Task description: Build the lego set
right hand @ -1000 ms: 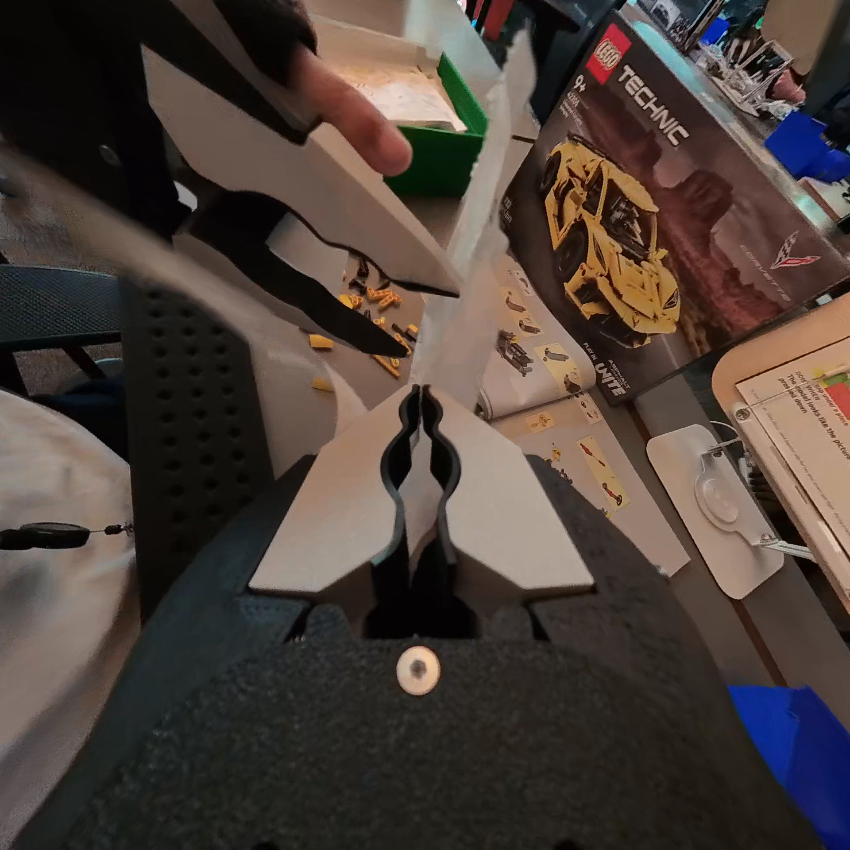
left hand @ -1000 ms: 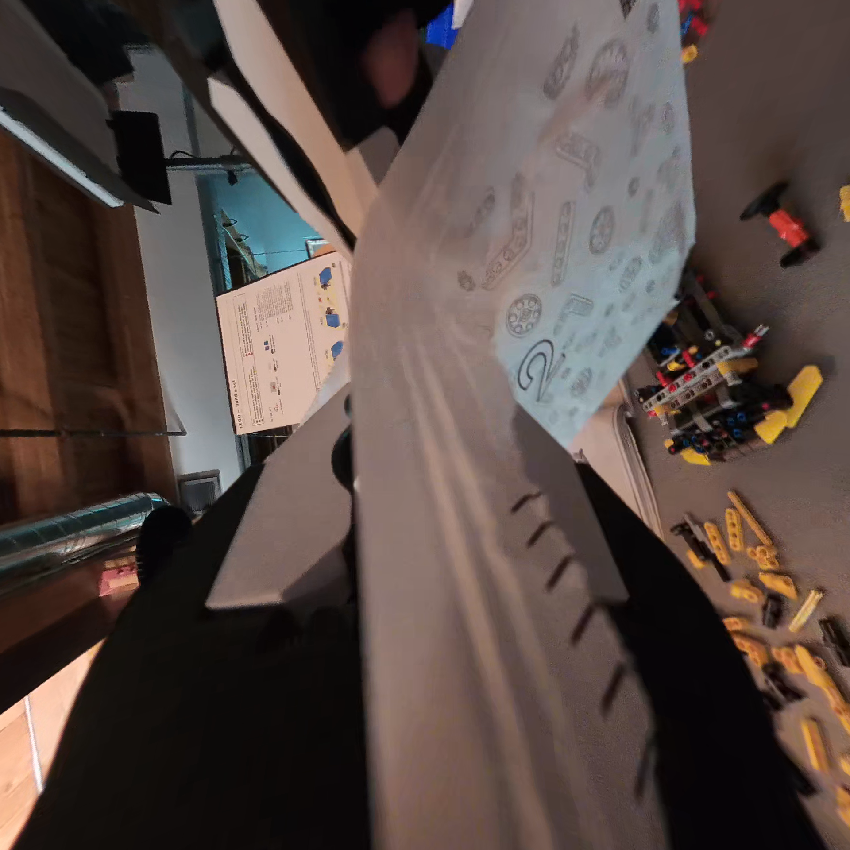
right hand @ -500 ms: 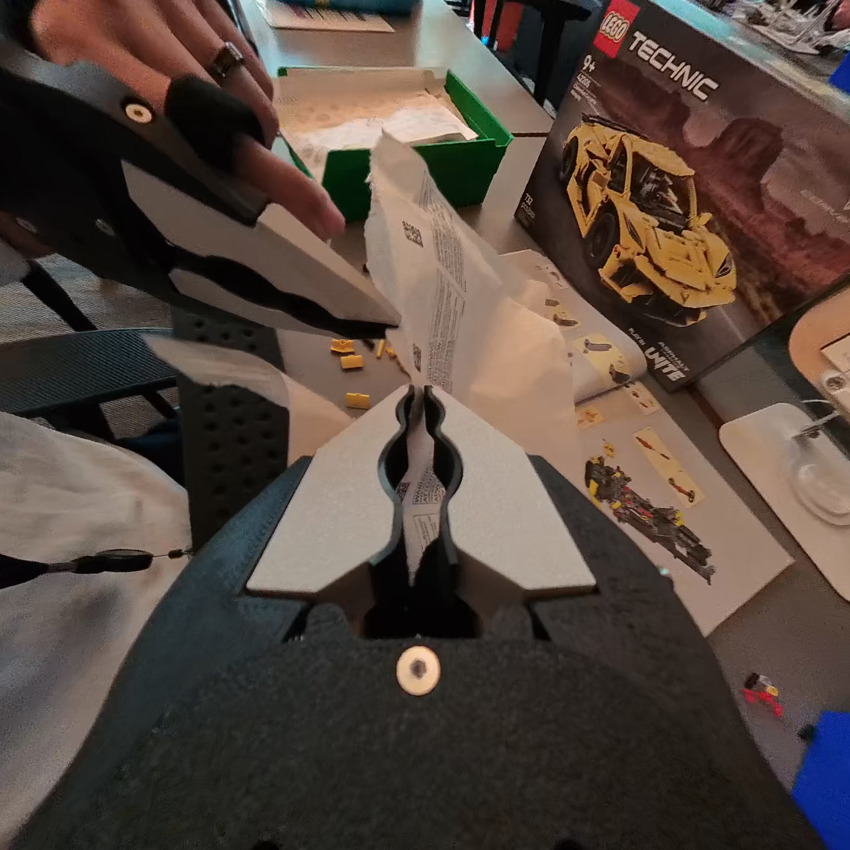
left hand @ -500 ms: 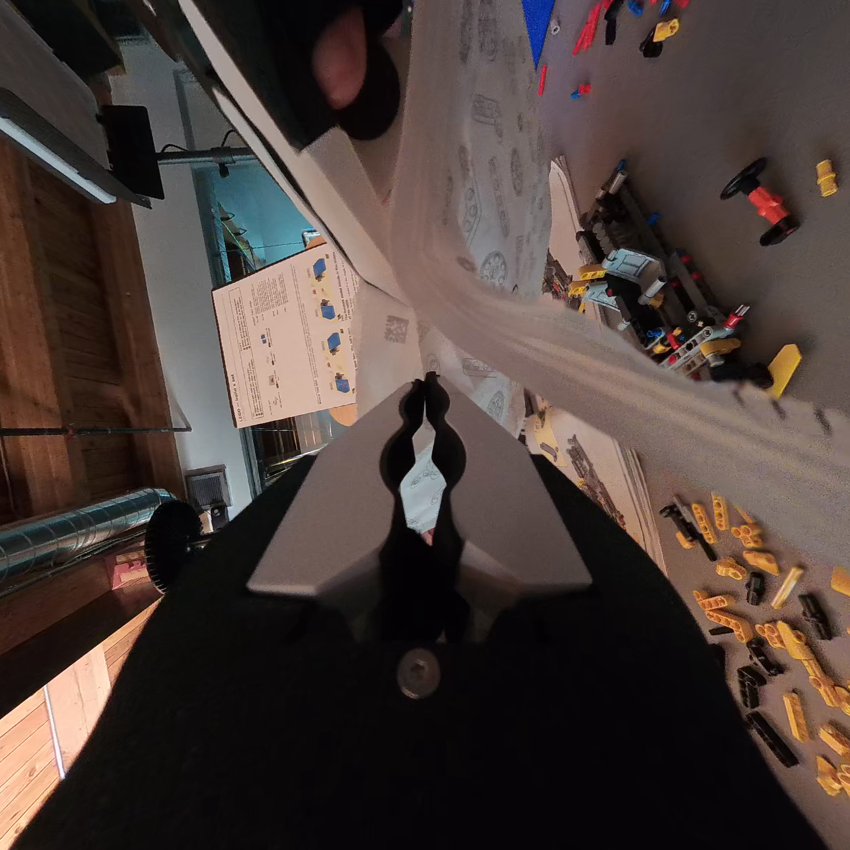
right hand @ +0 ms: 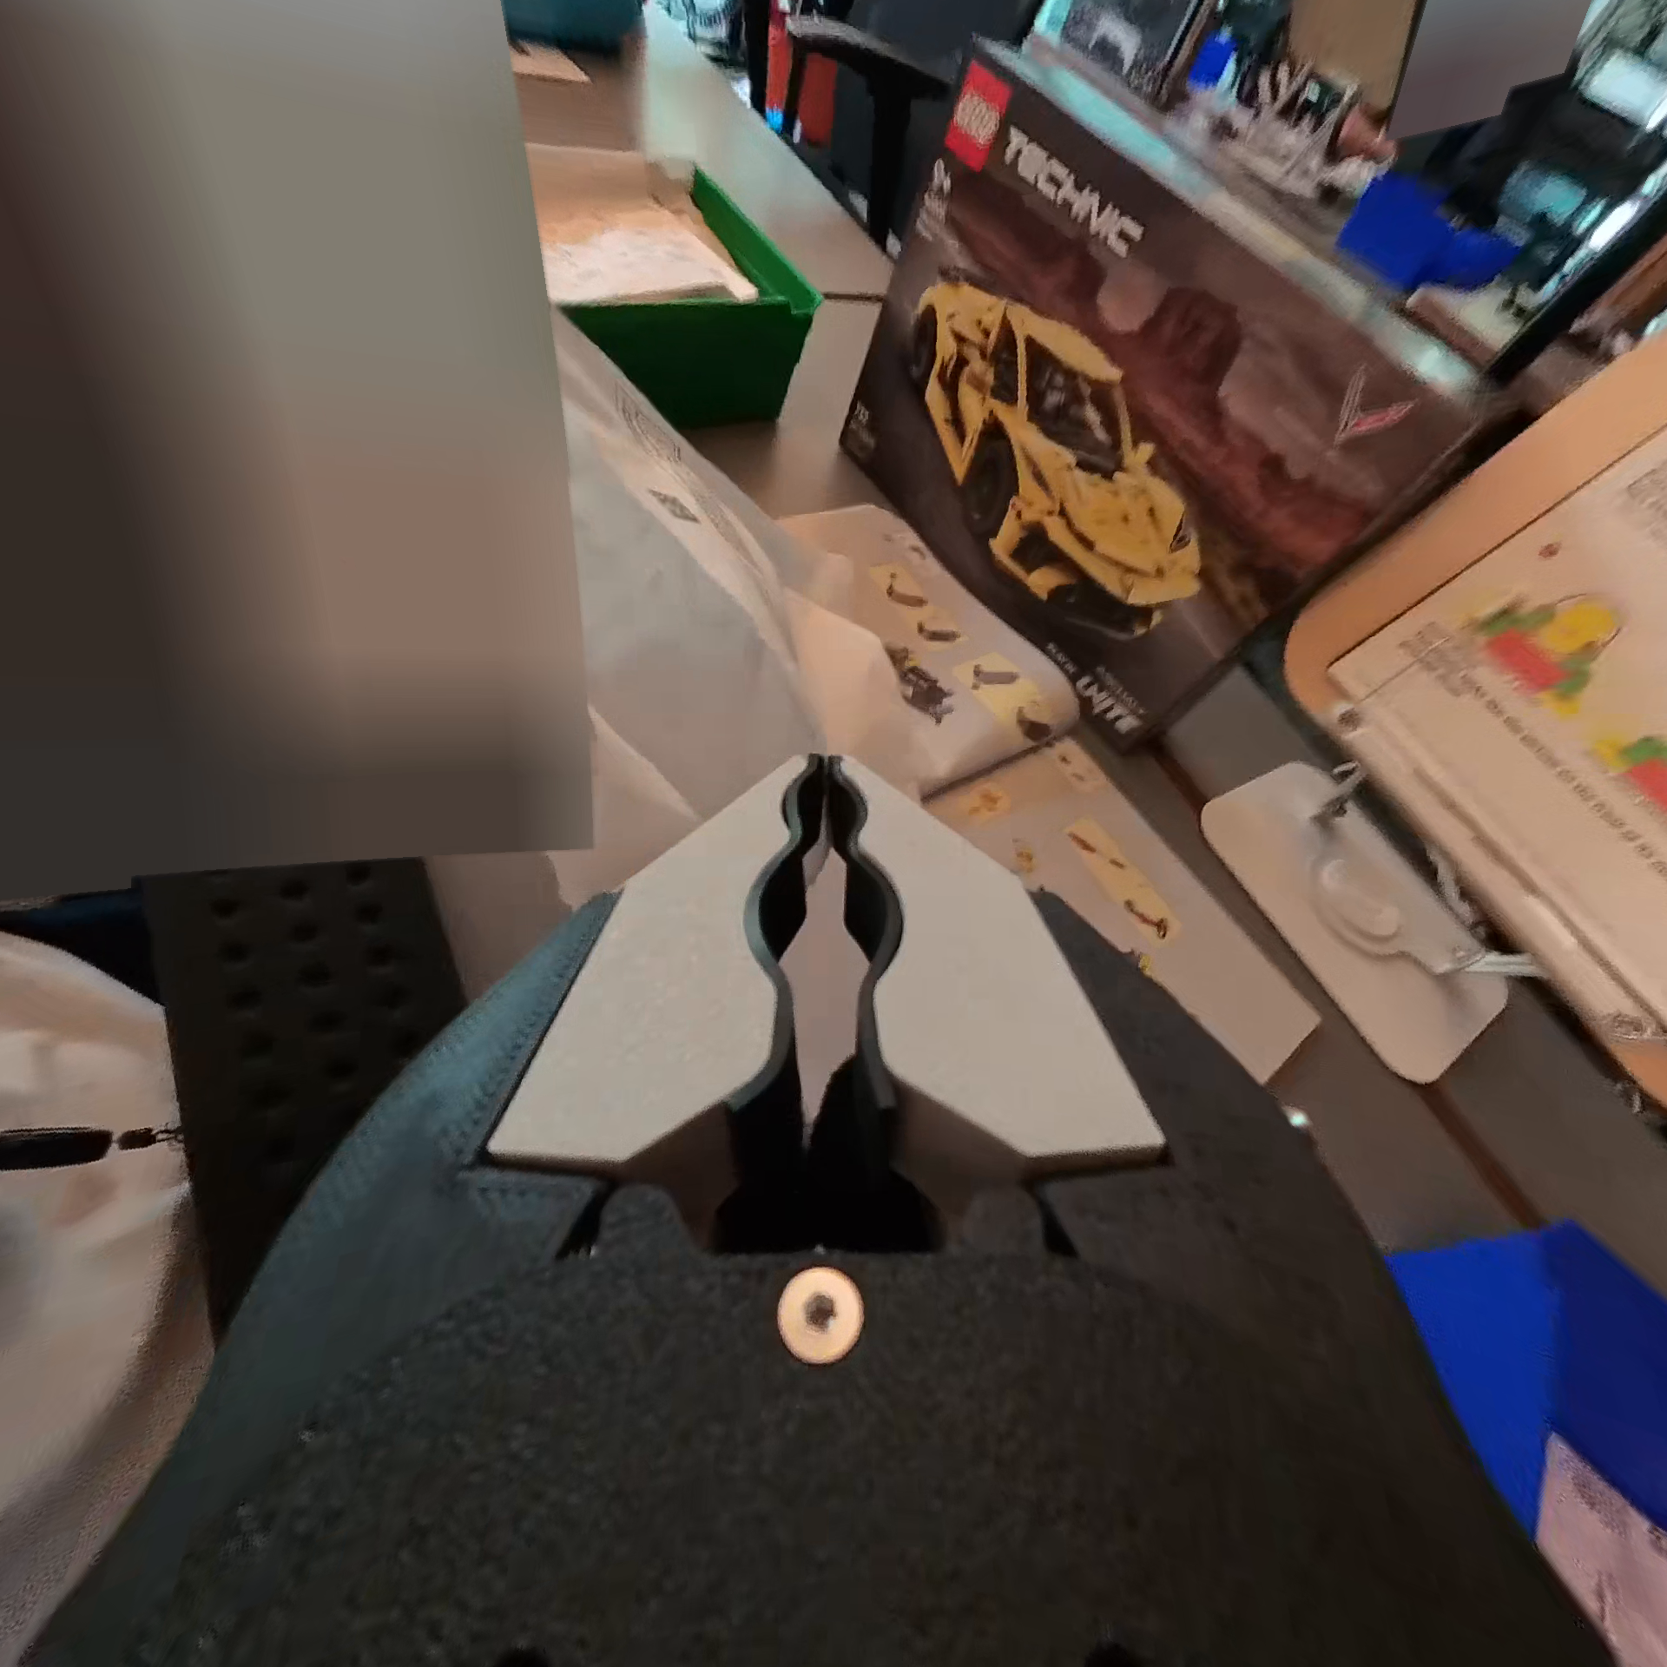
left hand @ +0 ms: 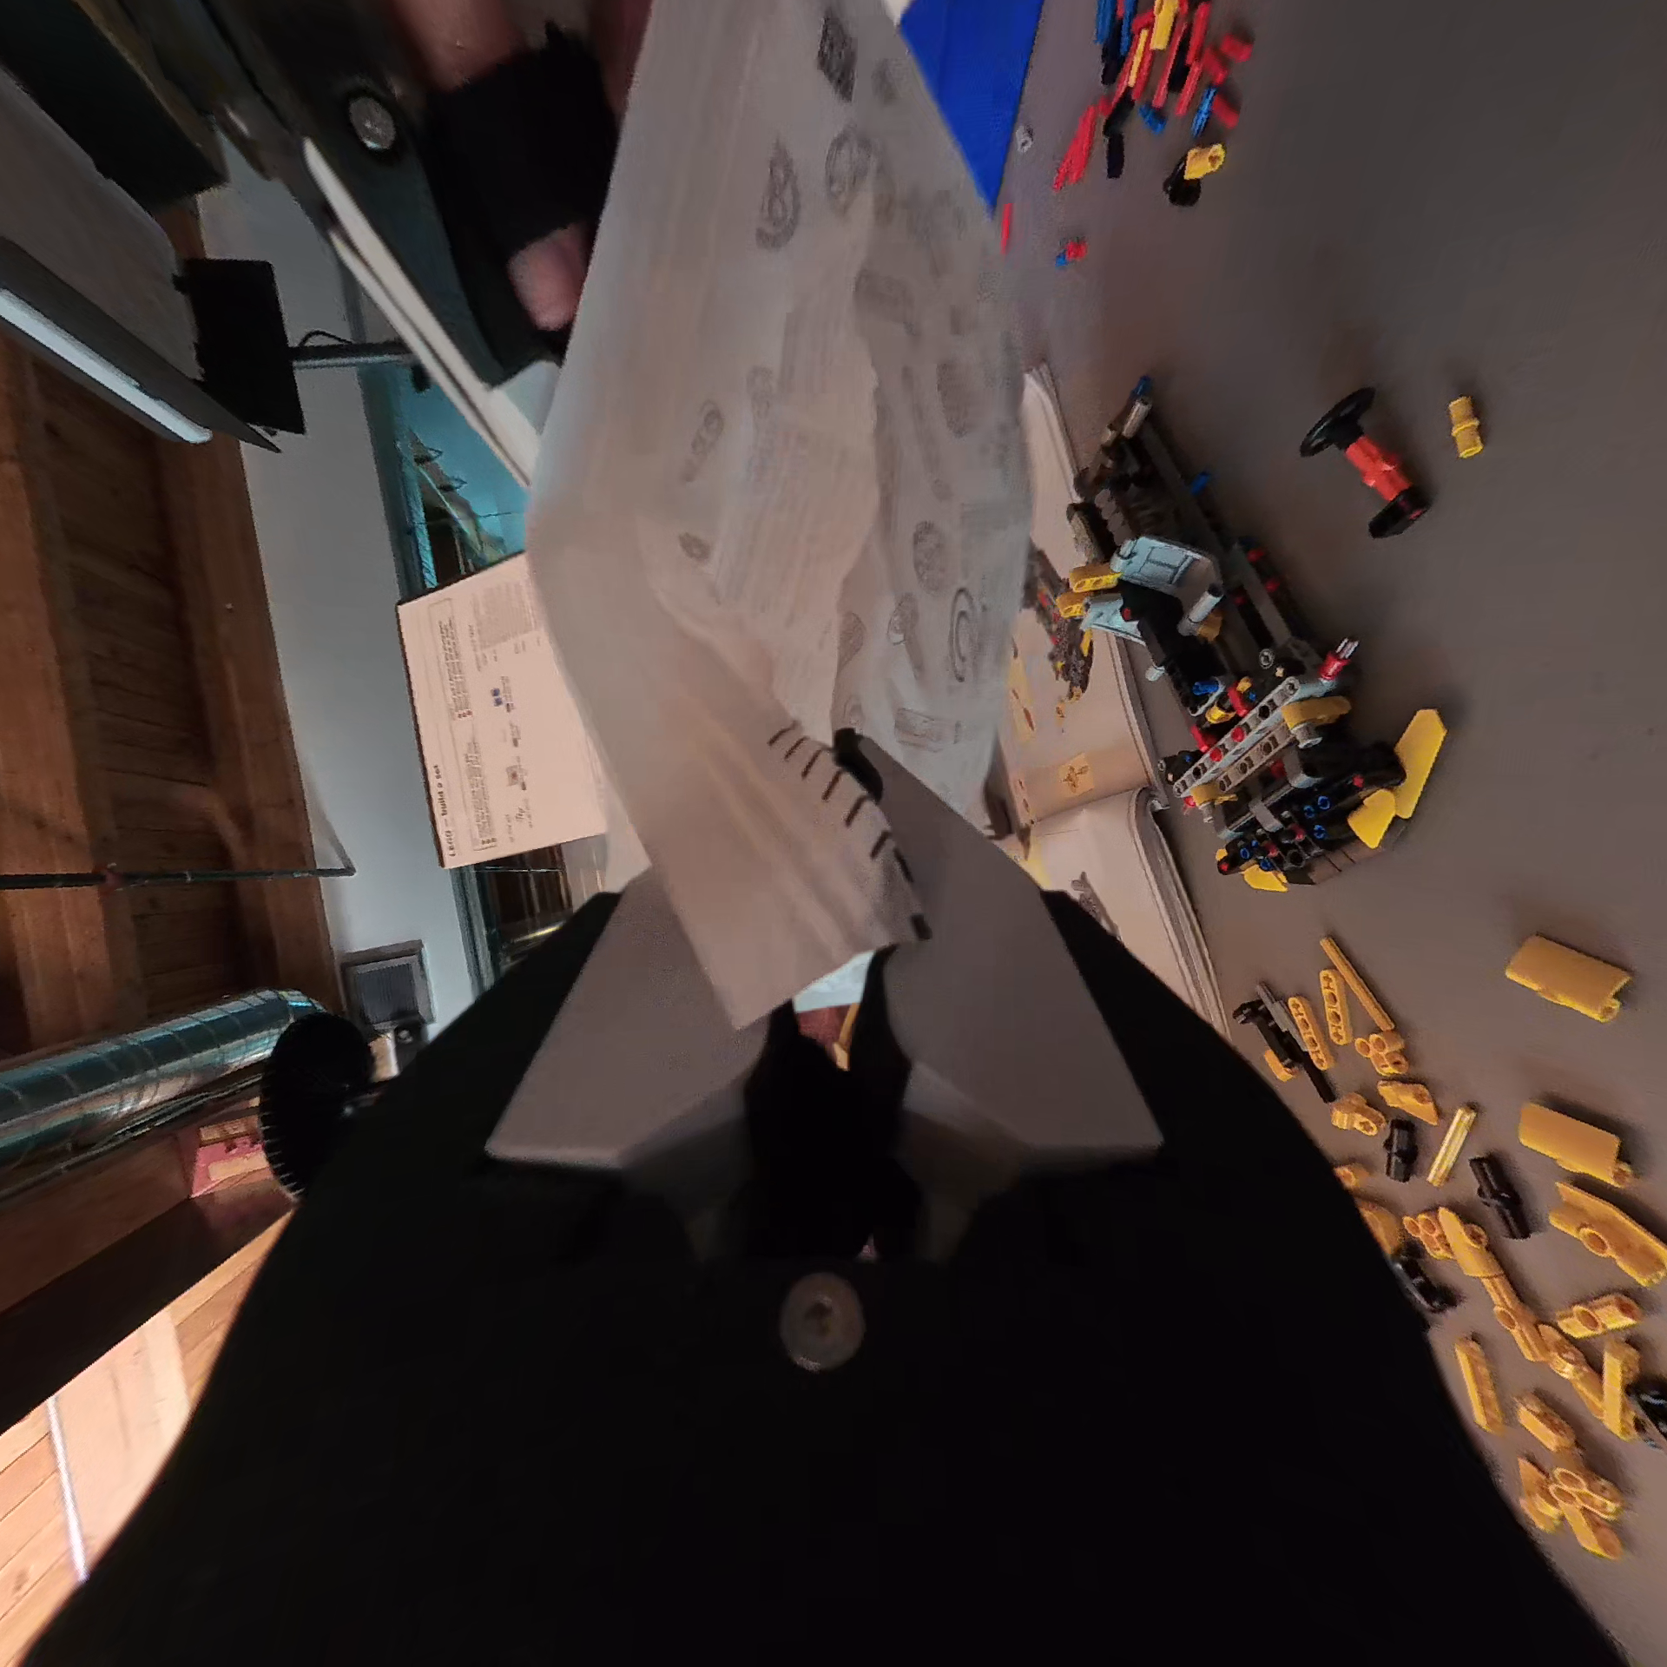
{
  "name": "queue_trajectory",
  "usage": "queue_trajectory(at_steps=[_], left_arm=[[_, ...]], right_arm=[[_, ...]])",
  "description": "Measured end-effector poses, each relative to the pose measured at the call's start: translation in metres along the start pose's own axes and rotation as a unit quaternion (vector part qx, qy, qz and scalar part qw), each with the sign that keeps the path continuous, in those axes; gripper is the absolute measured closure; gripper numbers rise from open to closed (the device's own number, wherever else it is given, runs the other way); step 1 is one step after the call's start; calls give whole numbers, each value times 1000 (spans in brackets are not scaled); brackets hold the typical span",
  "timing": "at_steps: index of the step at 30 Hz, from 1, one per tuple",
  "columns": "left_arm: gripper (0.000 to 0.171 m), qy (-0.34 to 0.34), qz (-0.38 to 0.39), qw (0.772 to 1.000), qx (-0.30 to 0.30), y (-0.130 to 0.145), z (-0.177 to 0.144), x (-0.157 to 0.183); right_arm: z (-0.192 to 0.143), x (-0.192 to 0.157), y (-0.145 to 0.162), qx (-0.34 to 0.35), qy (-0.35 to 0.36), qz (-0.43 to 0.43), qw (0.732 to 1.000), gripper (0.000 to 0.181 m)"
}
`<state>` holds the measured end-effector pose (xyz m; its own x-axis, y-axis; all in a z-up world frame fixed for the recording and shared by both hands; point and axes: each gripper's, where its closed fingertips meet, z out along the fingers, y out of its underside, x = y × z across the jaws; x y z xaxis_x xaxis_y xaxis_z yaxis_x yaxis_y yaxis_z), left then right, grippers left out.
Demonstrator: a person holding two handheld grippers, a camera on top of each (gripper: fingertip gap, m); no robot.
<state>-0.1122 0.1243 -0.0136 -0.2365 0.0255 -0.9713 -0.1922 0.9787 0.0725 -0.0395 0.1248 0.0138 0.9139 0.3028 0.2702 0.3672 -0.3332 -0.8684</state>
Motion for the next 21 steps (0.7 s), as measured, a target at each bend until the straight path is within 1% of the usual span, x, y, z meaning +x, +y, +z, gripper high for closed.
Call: queue_trajectory(at_steps=[3,5,7,10,13,21], left_arm=[[171,-15,7,1000,3,-4,-3,-4],[171,-24,7,1000,4,-5,-4,-8],[171,-35,9,999,6,-6,-4,-12],[171,-44,8,999,2,-3,-1,-14],[171,-45,-6,999,6,0,3,-11],[171,-51,-8,999,-3,15,18,-15]], right_arm=[[-9,8,-17,28,36,-16,999,181],[-14,18,-21,23,72,-50,996,181],[-16,26,-22,12,93,-82,992,181],[-17,38,-22,-4,108,-90,990,181],[-17,41,-24,-9,109,-92,990,181],[-13,62,-12,-50,144,-107,983,181]])
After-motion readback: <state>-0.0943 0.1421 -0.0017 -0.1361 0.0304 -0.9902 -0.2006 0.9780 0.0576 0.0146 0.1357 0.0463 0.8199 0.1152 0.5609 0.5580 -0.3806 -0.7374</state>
